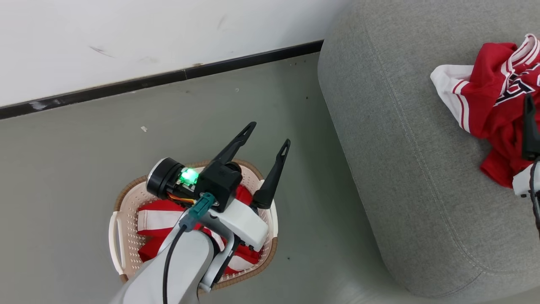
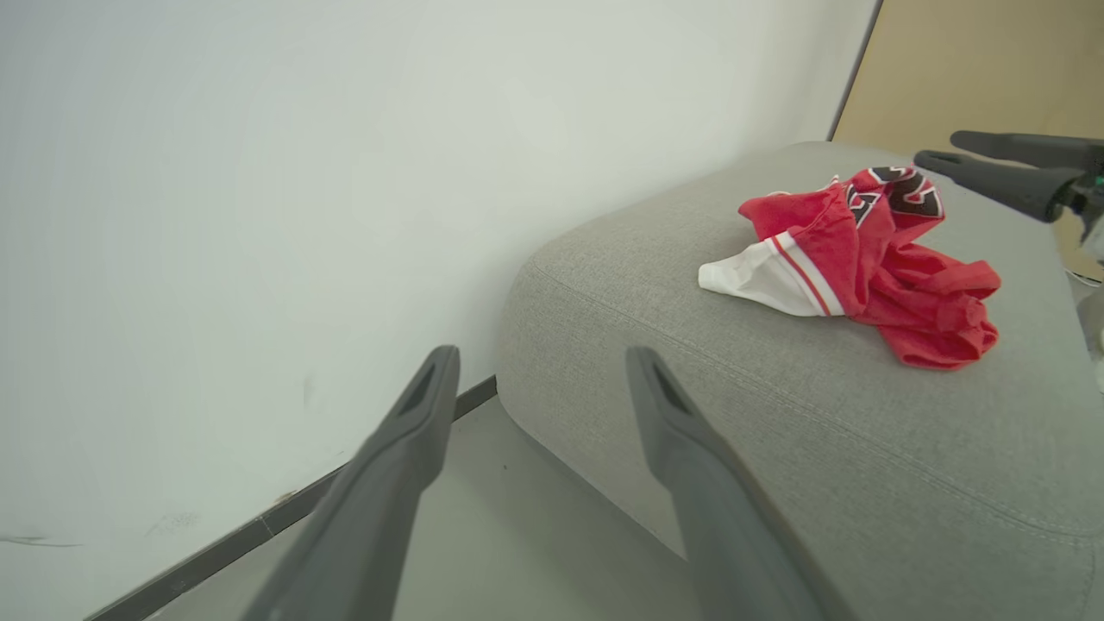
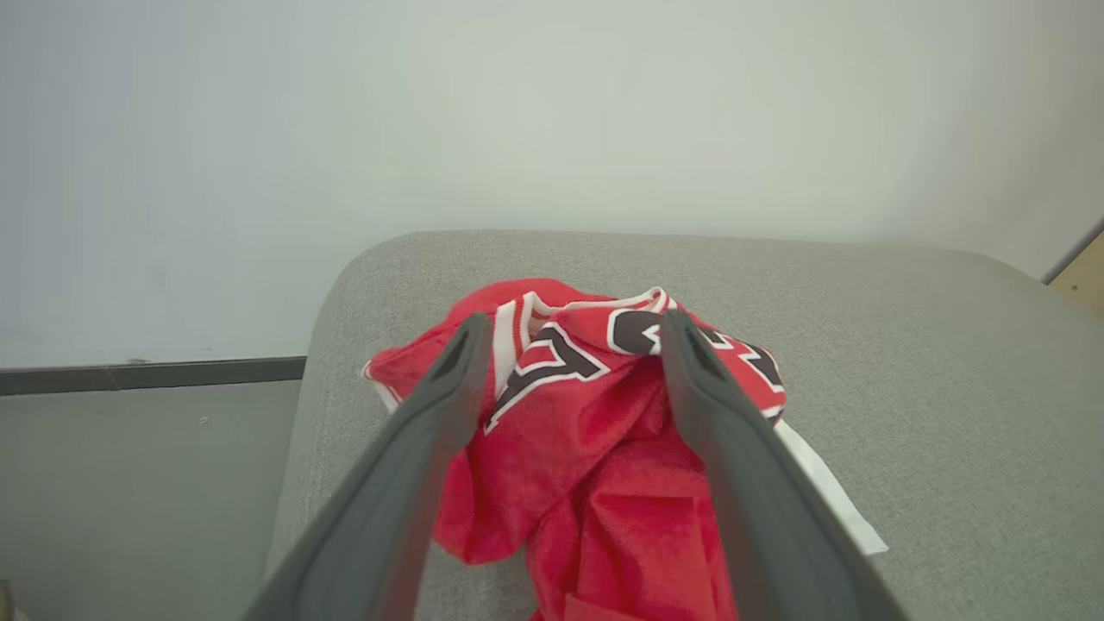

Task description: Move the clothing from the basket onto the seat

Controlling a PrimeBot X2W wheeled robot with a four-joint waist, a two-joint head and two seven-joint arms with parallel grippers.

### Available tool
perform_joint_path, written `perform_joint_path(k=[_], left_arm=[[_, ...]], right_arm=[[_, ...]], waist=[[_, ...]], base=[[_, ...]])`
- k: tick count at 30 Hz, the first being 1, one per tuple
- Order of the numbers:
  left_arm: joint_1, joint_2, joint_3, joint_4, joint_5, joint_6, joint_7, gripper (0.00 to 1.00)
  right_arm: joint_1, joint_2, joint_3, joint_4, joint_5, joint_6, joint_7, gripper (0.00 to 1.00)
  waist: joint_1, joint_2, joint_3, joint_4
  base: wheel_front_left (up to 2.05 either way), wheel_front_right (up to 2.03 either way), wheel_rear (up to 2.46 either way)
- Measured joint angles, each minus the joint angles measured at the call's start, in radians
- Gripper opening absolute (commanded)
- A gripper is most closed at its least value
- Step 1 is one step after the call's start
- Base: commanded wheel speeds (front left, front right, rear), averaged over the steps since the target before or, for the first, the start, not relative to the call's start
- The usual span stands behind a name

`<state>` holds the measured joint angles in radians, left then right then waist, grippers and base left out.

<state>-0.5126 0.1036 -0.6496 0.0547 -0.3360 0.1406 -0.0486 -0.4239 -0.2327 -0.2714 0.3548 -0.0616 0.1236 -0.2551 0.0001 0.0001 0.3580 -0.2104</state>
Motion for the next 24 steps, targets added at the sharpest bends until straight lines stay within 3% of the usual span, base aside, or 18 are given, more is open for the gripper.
perform_joint_path(k=[14,24], left_arm=[[0.083,0.061,0.141,0.047,-0.034,0.078,-0.098,1.0],[0.199,0.106,0.266,0.07,-0.068,0.15,-0.161,1.0]], right_arm=[[0.015,0.031,0.155,-0.163,0.017,0.0,0.0,1.0],[0.034,0.081,0.244,-0.211,0.02,0.0,0.0,1.0]], waist=[[0.0,0.0,-0.069,0.016],[0.0,0.0,-0.125,0.06]], base=[[0.0,0.0,0.0],[0.0,0.0,0.0]])
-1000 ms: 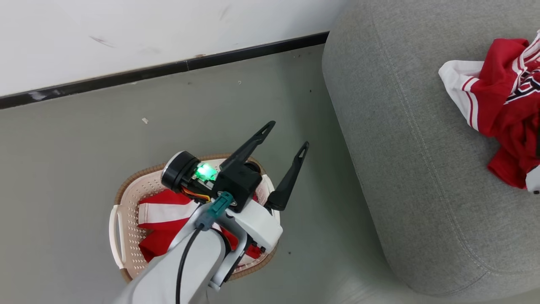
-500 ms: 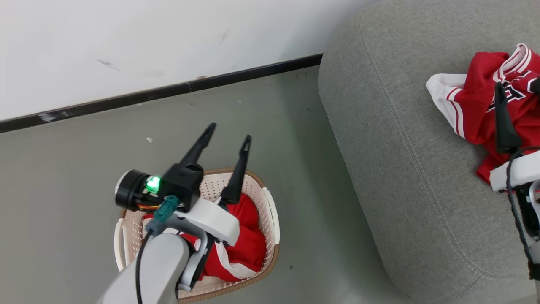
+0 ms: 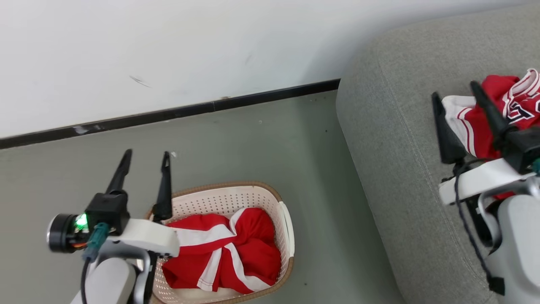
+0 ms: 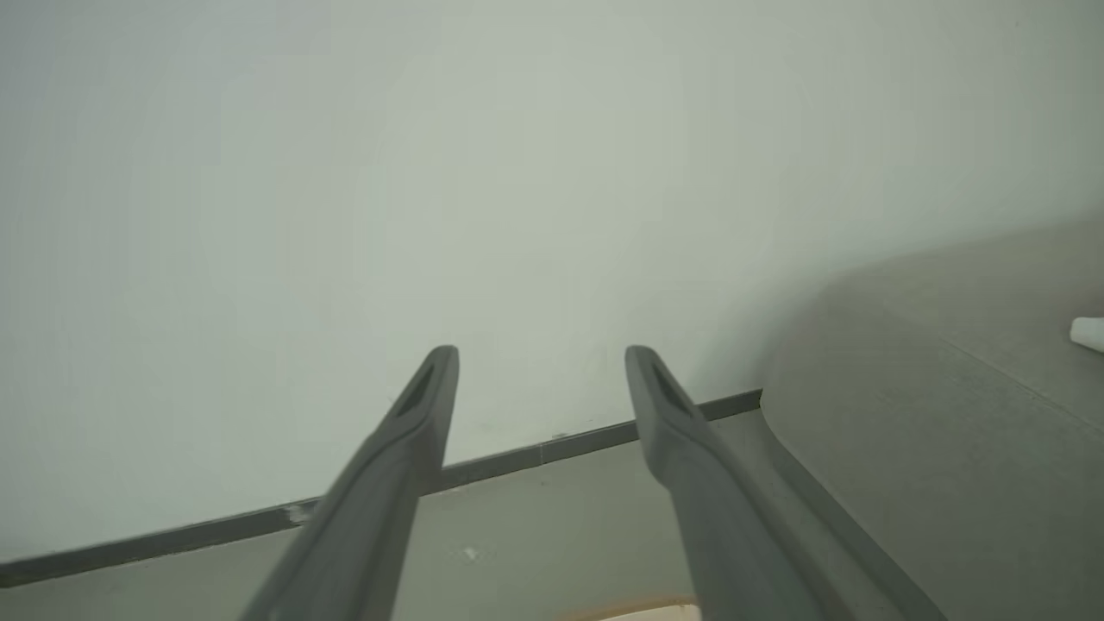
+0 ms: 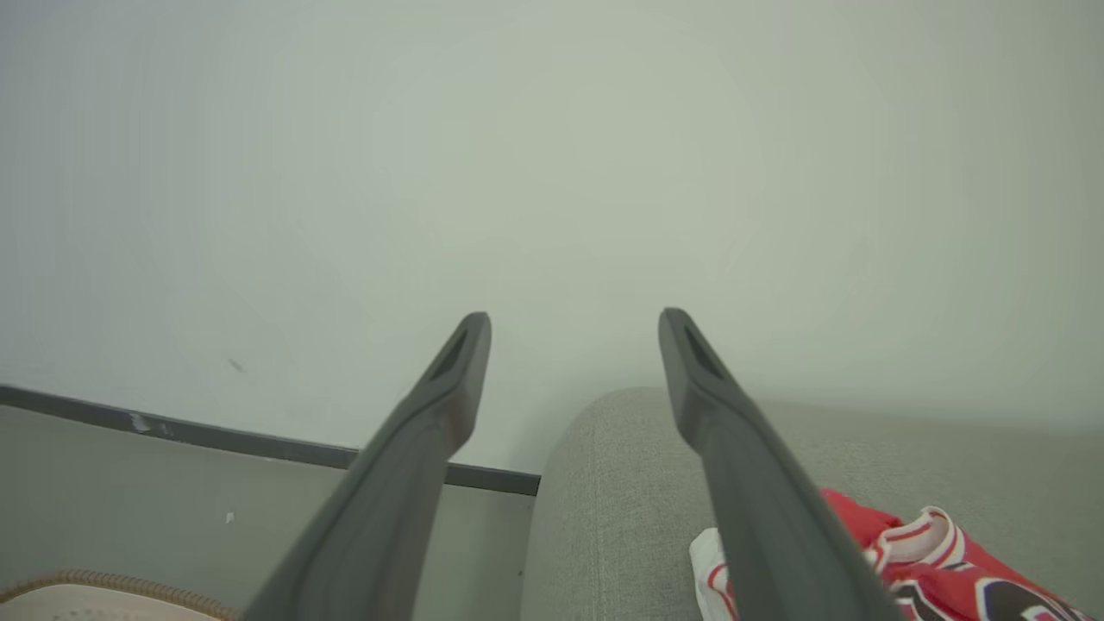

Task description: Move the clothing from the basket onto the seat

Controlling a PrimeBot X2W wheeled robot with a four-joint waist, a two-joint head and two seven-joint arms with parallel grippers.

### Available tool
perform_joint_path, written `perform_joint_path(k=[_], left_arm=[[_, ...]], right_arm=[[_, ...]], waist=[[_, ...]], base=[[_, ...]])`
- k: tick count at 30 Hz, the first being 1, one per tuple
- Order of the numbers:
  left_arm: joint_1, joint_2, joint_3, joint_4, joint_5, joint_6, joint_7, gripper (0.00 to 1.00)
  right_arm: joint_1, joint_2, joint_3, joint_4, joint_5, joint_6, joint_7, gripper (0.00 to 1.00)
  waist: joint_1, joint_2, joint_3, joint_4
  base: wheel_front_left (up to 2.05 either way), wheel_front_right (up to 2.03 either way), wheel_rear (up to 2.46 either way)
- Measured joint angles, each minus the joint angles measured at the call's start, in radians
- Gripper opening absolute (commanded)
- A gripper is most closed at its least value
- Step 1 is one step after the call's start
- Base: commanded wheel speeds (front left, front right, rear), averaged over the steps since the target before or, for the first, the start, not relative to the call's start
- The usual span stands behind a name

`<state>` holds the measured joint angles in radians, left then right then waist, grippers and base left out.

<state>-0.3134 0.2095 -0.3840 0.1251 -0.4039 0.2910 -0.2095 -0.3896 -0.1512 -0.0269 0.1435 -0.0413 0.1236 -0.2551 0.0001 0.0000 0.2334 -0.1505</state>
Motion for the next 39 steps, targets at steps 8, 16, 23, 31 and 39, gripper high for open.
perform_joint_path(k=[8,16,23,31,39], left_arm=[[0.078,0.026,0.067,0.016,-0.022,0.034,-0.018,1.0],[0.15,0.037,0.092,0.02,-0.036,0.045,-0.022,1.0],[0.196,0.038,0.108,0.02,-0.049,0.045,-0.03,1.0],[0.246,0.025,0.107,0.02,-0.06,0.045,-0.033,1.0],[0.272,0.027,0.102,0.018,-0.061,0.039,-0.035,1.0]], right_arm=[[0.054,0.033,0.049,-0.003,0.002,0.0,0.0,1.0],[0.13,0.052,0.058,0.0,-0.004,0.0,0.0,1.0],[0.211,0.076,0.047,0.001,-0.001,0.0,0.0,1.0],[0.319,0.091,0.04,0.001,-0.003,0.0,0.0,1.0],[0.38,0.1,0.038,-0.007,-0.002,0.0,0.0,1.0]], waist=[[0.0,0.0,-0.048,0.04],[0.0,0.0,-0.098,0.077],[0.0,0.0,-0.142,0.103],[0.0,0.0,-0.193,0.125],[0.0,0.0,-0.228,0.133]], base=[[0.0,0.0,0.0],[0.0,0.0,0.0],[0.0,0.0,0.0],[0.0,0.0,0.0],[0.0,0.0,0.0]])
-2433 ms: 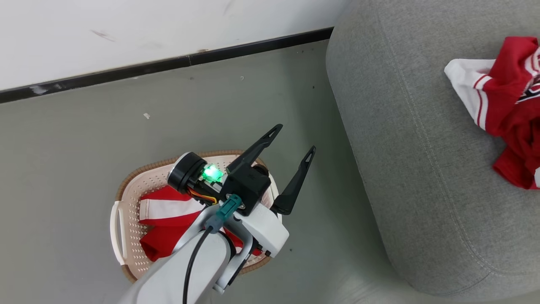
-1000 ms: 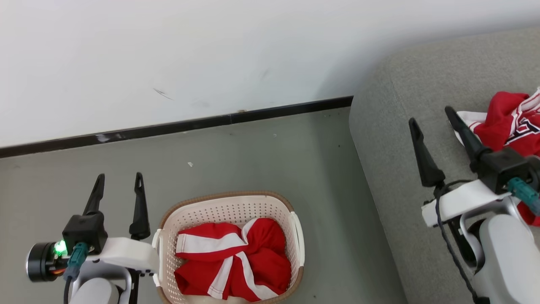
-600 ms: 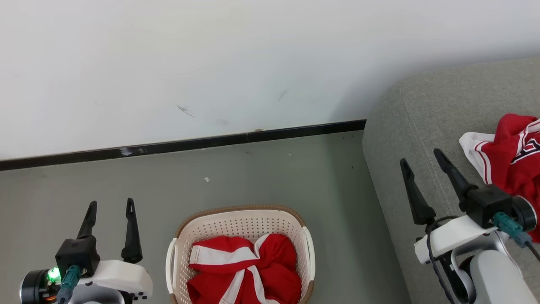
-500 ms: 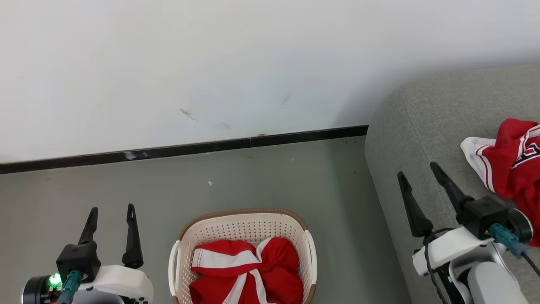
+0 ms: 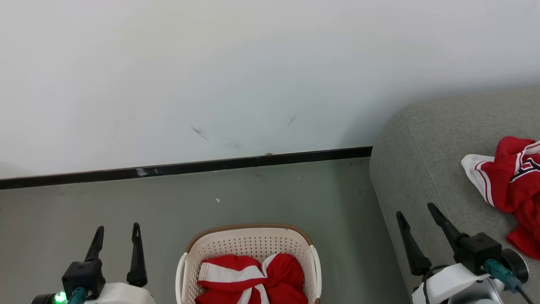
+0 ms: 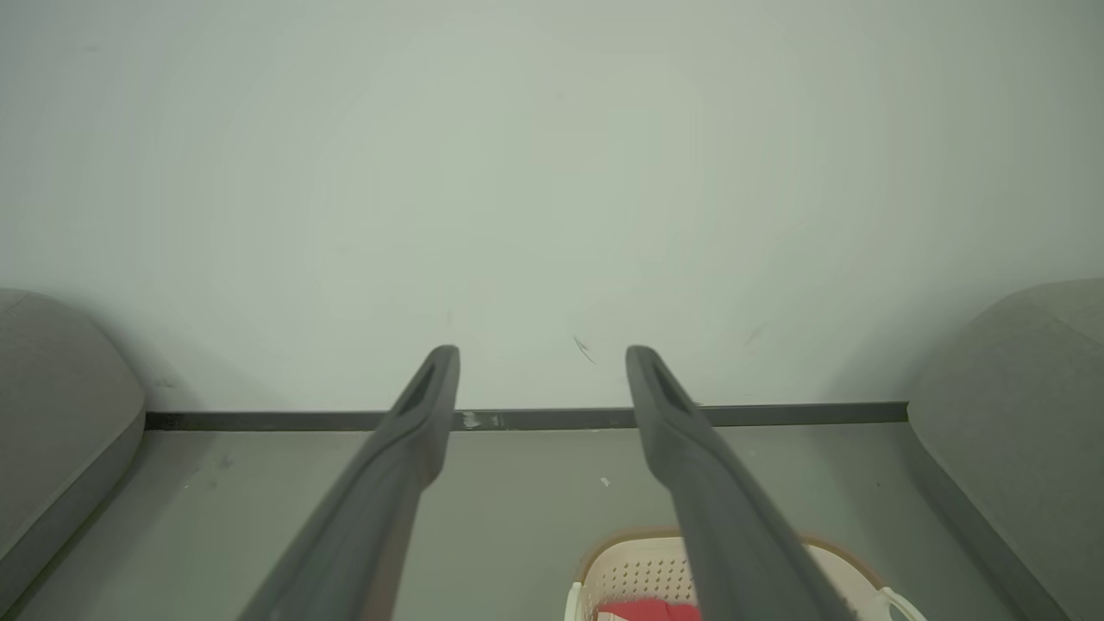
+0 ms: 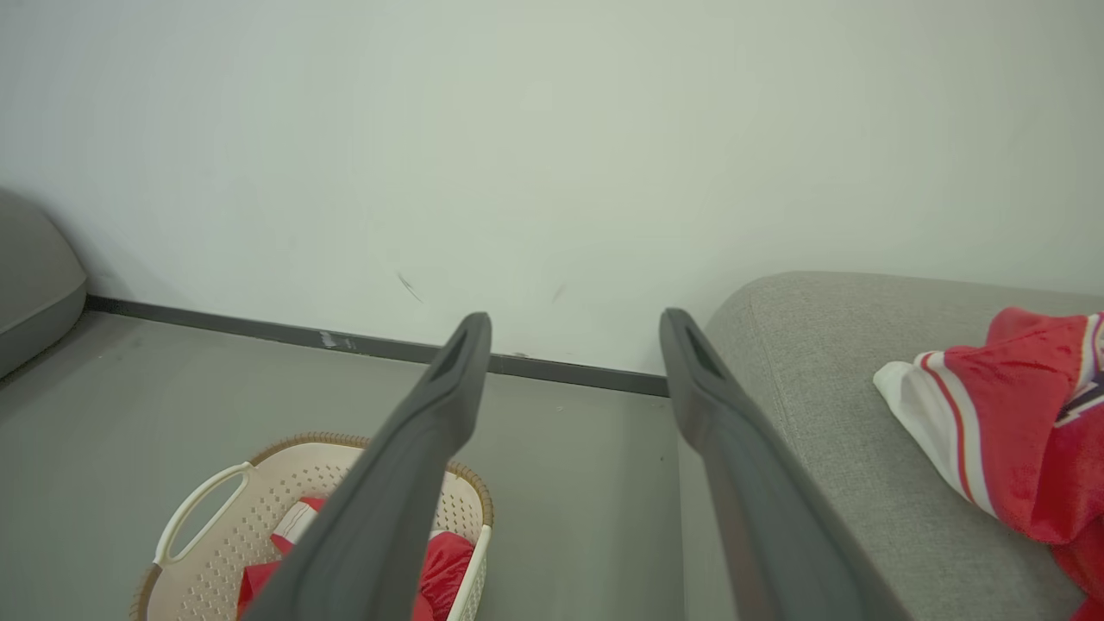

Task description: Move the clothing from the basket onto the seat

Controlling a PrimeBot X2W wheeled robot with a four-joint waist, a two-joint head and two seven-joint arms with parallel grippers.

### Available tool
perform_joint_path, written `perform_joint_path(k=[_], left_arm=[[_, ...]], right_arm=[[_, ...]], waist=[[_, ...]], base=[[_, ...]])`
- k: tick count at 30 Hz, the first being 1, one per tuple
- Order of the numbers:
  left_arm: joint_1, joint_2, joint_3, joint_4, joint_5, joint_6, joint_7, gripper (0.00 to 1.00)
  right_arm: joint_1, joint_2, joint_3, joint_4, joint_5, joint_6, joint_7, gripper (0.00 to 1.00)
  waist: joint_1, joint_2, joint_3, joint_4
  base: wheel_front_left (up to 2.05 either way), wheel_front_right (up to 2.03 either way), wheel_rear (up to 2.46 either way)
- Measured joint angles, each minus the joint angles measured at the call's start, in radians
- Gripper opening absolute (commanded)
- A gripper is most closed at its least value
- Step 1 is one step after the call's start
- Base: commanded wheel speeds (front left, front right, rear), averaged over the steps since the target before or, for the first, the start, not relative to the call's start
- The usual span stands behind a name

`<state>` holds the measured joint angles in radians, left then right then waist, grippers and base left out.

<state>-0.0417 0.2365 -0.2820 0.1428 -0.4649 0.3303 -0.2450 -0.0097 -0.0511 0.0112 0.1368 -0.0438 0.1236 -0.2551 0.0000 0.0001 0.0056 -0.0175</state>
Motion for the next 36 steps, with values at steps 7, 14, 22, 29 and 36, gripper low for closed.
perform_joint_path(k=[7,14,22,29,36], left_arm=[[0.017,0.013,-0.002,-0.015,0.0,-0.008,0.0,1.0],[0.019,0.016,-0.002,-0.025,0.0,-0.008,0.0,1.0],[0.029,0.023,-0.009,-0.029,0.0,-0.009,0.0,1.0],[0.03,0.039,-0.046,-0.023,0.01,-0.034,0.025,1.0],[-0.015,0.053,-0.086,-0.009,0.038,-0.055,0.06,1.0]], right_arm=[[0.029,0.007,0.004,-0.015,0.0,0.0,0.0,1.0],[0.031,0.008,0.004,-0.035,0.0,0.0,0.0,1.0],[0.05,0.008,0.006,-0.06,0.0,0.0,0.0,1.0],[0.051,0.009,-0.002,-0.09,0.0,0.0,0.0,1.0],[0.049,0.01,-0.032,-0.127,-0.007,0.0,0.0,1.0]], waist=[[0.0,0.0,-0.006,0.002],[0.0,0.0,0.0,0.004],[0.0,0.0,0.011,0.005],[0.0,0.0,0.027,0.002],[0.0,0.0,0.054,-0.005]], base=[[0.0,0.0,0.0],[0.0,0.0,0.0],[0.0,0.0,0.0],[0.0,0.0,0.0],[0.0,0.0,0.0]])
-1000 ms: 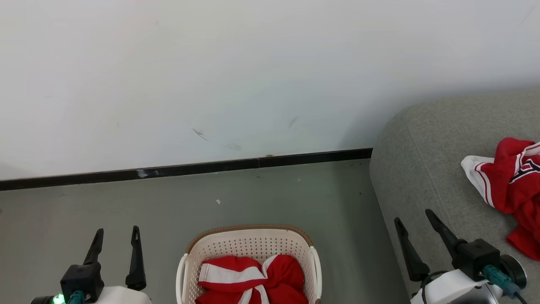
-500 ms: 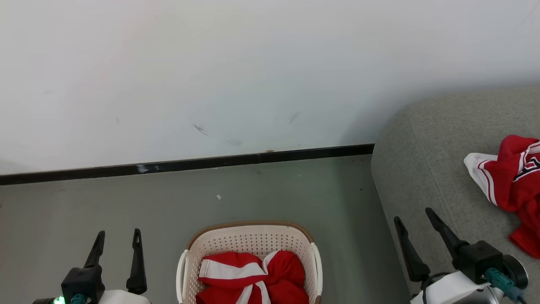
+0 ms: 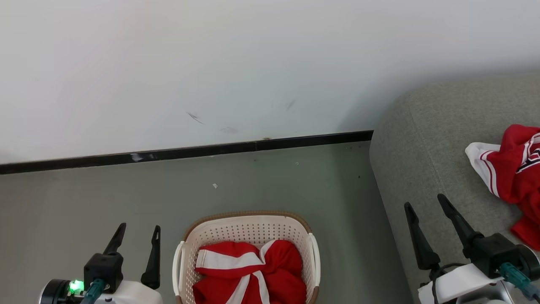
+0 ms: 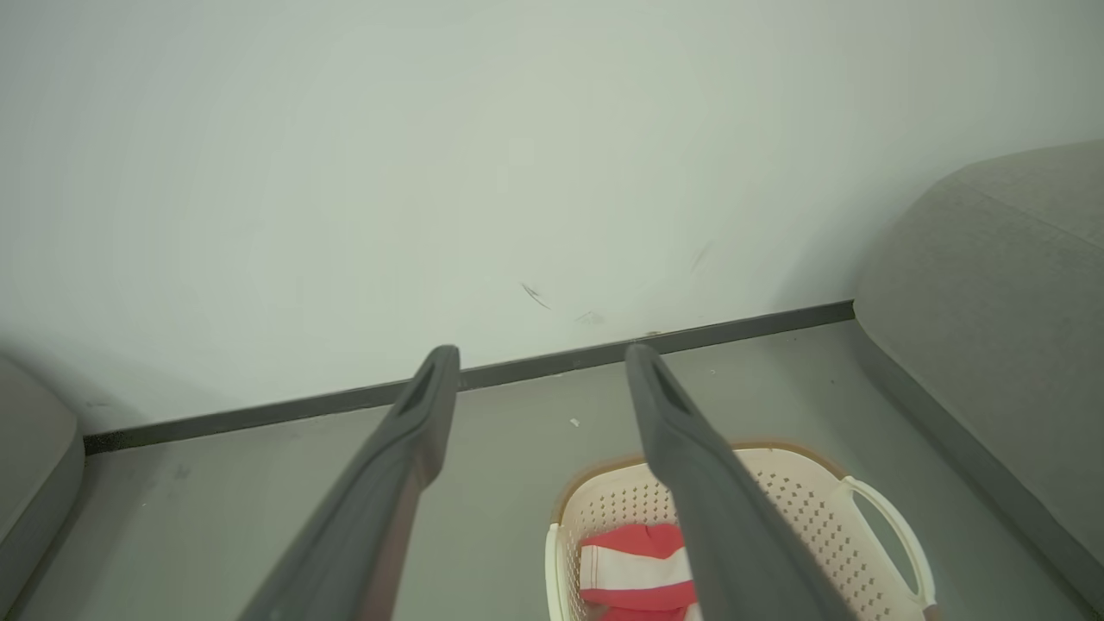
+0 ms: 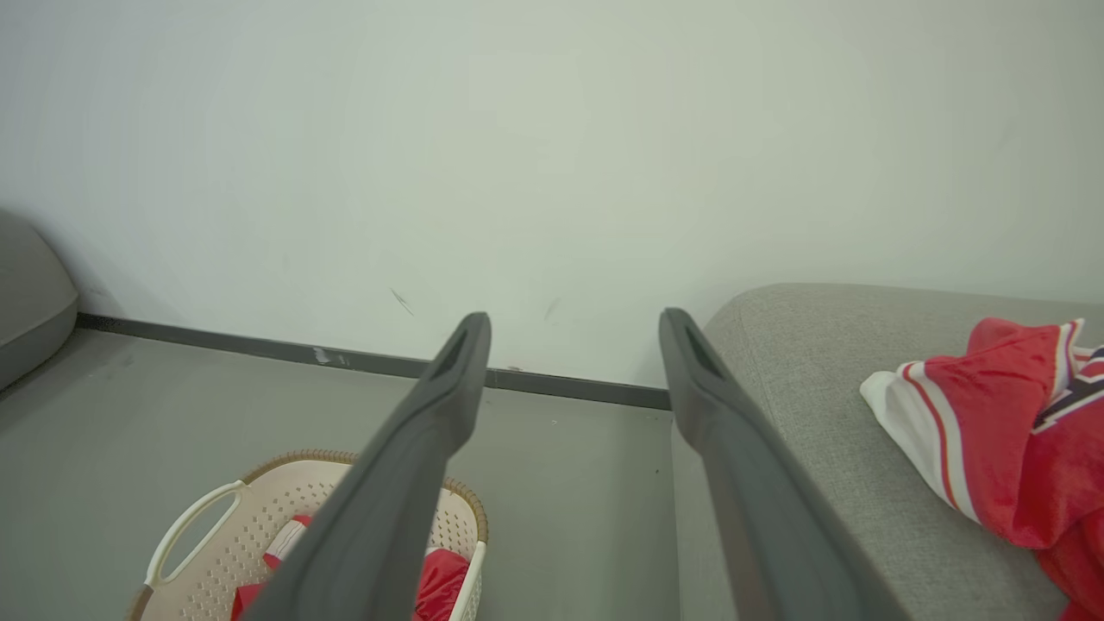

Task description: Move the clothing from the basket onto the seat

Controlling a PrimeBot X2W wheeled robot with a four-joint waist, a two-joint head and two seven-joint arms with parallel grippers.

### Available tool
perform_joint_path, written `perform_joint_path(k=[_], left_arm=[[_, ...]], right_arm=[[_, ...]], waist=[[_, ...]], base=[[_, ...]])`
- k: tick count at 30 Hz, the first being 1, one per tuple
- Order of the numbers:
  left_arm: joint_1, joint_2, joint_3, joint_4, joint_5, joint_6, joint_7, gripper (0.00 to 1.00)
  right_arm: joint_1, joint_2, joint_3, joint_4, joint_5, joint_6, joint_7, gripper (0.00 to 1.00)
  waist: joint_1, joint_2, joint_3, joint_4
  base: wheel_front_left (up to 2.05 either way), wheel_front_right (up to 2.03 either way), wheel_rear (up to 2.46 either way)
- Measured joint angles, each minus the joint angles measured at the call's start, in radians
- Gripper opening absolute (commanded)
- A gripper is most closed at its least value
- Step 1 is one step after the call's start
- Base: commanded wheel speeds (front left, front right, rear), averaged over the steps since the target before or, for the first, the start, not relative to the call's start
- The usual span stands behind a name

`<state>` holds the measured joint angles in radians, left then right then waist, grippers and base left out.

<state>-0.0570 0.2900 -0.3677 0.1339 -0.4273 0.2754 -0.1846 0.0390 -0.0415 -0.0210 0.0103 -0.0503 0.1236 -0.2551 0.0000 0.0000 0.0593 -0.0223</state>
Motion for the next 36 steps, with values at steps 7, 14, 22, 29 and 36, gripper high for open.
perform_joint_path(k=[7,14,22,29,36], left_arm=[[-0.072,0.0,-0.043,0.017,0.023,-0.032,0.038,1.0],[-0.131,-0.006,-0.095,0.07,0.048,-0.06,0.089,1.0],[-0.217,-0.04,-0.146,0.146,0.068,-0.095,0.123,1.0],[-0.271,-0.067,-0.188,0.241,0.097,-0.113,0.144,1.0],[-0.334,-0.072,-0.22,0.314,0.132,-0.138,0.151,1.0]], right_arm=[[-0.007,0.0,-0.001,-0.037,-0.002,0.0,0.0,1.0],[-0.019,0.001,-0.022,-0.083,-0.002,0.0,0.0,1.0],[-0.049,0.001,-0.058,-0.141,-0.006,0.0,0.0,1.0],[-0.101,0.001,-0.067,-0.195,-0.005,0.0,0.0,1.0],[-0.156,0.001,-0.086,-0.244,-0.002,0.0,0.0,1.0]], waist=[[0.0,0.0,0.037,-0.007],[0.0,0.0,0.085,-0.017],[0.0,0.0,0.153,-0.035],[0.0,0.0,0.224,-0.056],[0.0,0.0,0.305,-0.081]], base=[[0.0,0.0,0.0],[0.0,0.0,0.0],[0.0,0.0,0.0],[0.0,0.0,0.0],[0.0,0.0,0.0]])
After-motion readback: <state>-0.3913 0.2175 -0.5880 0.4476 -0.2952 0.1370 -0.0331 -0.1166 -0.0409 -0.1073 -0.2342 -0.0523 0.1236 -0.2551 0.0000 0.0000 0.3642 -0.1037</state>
